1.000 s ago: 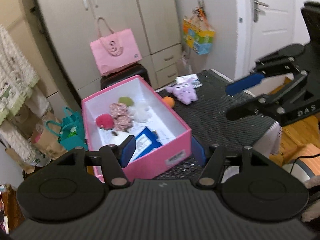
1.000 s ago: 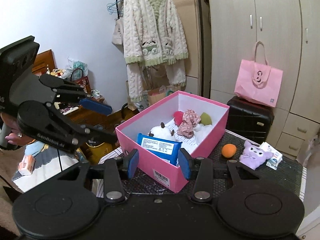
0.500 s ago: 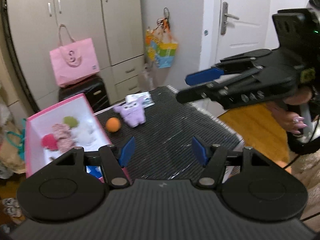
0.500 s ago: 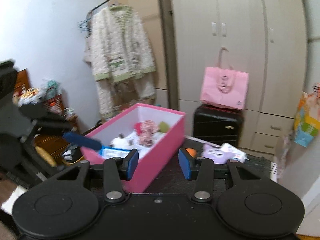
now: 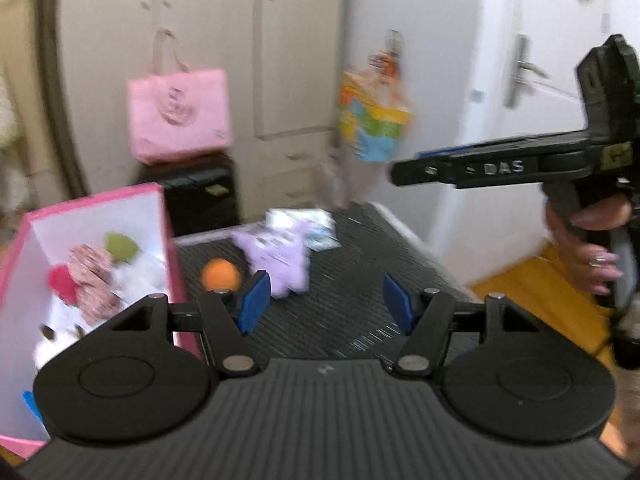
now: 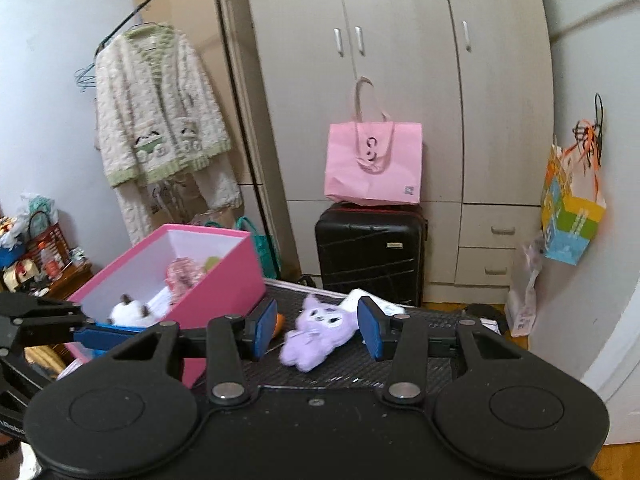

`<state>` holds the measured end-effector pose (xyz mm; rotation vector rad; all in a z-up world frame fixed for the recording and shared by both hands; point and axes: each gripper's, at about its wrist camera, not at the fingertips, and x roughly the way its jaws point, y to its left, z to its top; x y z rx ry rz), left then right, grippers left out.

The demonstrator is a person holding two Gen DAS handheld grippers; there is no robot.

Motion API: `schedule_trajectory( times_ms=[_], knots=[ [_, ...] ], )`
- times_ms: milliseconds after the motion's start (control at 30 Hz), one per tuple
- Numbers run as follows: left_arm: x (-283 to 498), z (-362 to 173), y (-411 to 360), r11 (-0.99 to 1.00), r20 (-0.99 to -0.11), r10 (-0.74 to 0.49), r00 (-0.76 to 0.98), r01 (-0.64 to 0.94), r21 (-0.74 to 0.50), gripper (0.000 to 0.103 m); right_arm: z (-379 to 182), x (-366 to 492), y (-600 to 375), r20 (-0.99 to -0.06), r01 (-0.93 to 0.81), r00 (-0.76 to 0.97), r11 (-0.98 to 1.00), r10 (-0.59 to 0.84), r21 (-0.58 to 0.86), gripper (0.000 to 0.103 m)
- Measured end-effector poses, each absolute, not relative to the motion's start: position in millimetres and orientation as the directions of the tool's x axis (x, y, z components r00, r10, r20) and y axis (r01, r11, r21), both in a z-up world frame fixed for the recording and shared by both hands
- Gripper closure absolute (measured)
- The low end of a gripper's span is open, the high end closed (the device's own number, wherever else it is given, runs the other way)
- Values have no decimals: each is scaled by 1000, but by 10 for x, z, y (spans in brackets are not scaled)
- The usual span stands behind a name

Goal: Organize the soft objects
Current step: 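Withdraw both tools from the box toward the orange sponge and white packet, then close the left tool on the orange sponge while the right tool grasps the white wipes packet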

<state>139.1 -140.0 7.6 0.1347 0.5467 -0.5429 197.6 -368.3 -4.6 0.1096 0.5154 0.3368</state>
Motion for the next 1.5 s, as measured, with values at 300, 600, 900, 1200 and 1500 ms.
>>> schedule_trajectory(
  times_ms=[300, 600, 900, 1200, 1500],
  knots=[
    [1801, -308, -1707, 948, -499, -224, 837, 305, 86, 45, -488, 2749, -3860, -528, -321, 771, 933, 357, 163, 53],
    [2052, -616, -1897, 962, -492, -166, 854, 251, 111, 65, -1009, 3150, -3824, -621, -505, 682, 863, 387, -17, 53],
    [2430, -804, -1964, 971, -544, -55, 837, 172, 167, 64, -1221, 3472, -3799, -636, -621, 647, 775, 420, -120, 53],
    [2645, -931, -1964, 973, -589, -3, 808, 138, 184, 61, -1288, 3594, -3692, -634, -704, 625, 679, 455, -207, 40],
    [2647, -1114, -2099, 944, -567, 62, 822, 136, 301, 53, -1411, 3739, -3732, -607, -695, 605, 714, 514, -87, 44]
  ],
)
